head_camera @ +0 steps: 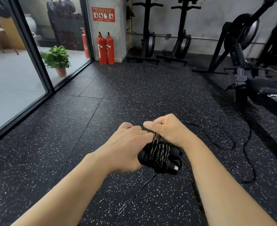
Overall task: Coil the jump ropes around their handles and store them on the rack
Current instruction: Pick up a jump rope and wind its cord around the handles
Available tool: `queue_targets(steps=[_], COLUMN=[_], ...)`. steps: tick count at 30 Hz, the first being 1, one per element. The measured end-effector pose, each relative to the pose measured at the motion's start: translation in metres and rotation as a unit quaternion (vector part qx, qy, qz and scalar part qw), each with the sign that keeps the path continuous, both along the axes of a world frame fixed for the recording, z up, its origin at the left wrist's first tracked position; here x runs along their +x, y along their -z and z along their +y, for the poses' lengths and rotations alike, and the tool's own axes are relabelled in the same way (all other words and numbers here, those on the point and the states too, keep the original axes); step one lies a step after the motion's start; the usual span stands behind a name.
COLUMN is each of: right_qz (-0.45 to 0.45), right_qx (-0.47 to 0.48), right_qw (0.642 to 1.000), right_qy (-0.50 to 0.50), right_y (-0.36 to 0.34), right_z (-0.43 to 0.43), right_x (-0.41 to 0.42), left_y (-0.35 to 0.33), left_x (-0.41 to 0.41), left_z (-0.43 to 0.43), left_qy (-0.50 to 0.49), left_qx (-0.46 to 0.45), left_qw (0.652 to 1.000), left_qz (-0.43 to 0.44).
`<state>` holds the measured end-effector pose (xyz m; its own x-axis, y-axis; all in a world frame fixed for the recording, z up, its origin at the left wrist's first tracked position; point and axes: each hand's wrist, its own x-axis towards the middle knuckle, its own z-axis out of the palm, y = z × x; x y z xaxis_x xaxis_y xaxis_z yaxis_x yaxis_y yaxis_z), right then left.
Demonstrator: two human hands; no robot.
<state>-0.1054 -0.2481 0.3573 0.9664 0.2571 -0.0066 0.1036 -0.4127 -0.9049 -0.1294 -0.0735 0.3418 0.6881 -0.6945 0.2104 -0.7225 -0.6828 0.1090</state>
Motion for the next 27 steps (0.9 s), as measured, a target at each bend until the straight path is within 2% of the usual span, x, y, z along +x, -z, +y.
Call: queue_targets(steps=[4, 8, 12, 15, 17, 18, 19, 20, 21, 22, 23, 24, 25, 26, 27], right_qz=[0.097, 0.128, 0.149, 0.179, 0.192, 0.151, 0.112, 0.044, 0.03, 0.031, 0.032, 0.033, 0.116, 0.151, 0.148], right_qx=[0.055, 0.076, 0.051, 0.137, 0.124, 0.082, 0.026, -0.037, -0.061, -0.036, 0.022, 0.009, 0.109, 0.101, 0.055], right_qw=[0.994, 0.989, 0.986, 0.974, 0.973, 0.985, 0.992, 0.989, 0.979, 0.977, 0.987, 0.994, 0.98, 0.978, 0.984], right_qy=[0.0, 0.022, 0.056, 0.034, 0.027, 0.031, 0.059, 0.136, 0.194, 0.208, 0.157, 0.102, 0.115, 0.108, 0.088], right_y=[0.001, 0.004, 0.01, 0.014, 0.015, 0.021, 0.029, 0.037, 0.038, 0.04, 0.042, 0.036, 0.032, 0.032, 0.035], right_z=[0.002, -0.002, -0.002, -0.007, -0.008, -0.006, -0.002, -0.004, -0.004, -0.001, 0.002, 0.006, 0.009, 0.001, 0.005], right_x=[-0.002, -0.001, 0.006, 0.006, 0.007, 0.009, 0.009, 0.011, 0.012, 0.015, 0.017, 0.011, 0.014, 0.013, 0.015], left_y=[0.001, 0.001, 0.008, 0.012, 0.013, 0.015, 0.015, 0.014, 0.013, 0.012, 0.011, 0.01, 0.006, 0.003, 0.0], left_x=[-0.002, -0.002, -0.002, -0.003, -0.001, -0.001, -0.001, -0.002, -0.004, -0.004, -0.004, -0.003, 0.0, 0.002, 0.005], left_z=[0.001, 0.001, 0.001, -0.003, -0.006, -0.007, -0.009, -0.011, -0.013, -0.015, -0.016, -0.017, -0.017, -0.014, -0.011], left_qy=[0.013, -0.014, -0.025, -0.029, -0.045, -0.052, -0.051, -0.04, -0.022, -0.012, -0.012, -0.023, -0.042, -0.069, -0.1], left_qx=[-0.039, -0.063, -0.099, -0.106, -0.132, -0.156, -0.198, -0.252, -0.311, -0.359, -0.396, -0.424, -0.449, -0.472, -0.49], left_qw=[0.999, 0.998, 0.995, 0.993, 0.987, 0.98, 0.965, 0.939, 0.905, 0.871, 0.845, 0.825, 0.806, 0.79, 0.775], left_qz=[-0.005, 0.003, 0.023, 0.052, 0.085, 0.116, 0.166, 0.229, 0.29, 0.334, 0.36, 0.374, 0.382, 0.386, 0.385])
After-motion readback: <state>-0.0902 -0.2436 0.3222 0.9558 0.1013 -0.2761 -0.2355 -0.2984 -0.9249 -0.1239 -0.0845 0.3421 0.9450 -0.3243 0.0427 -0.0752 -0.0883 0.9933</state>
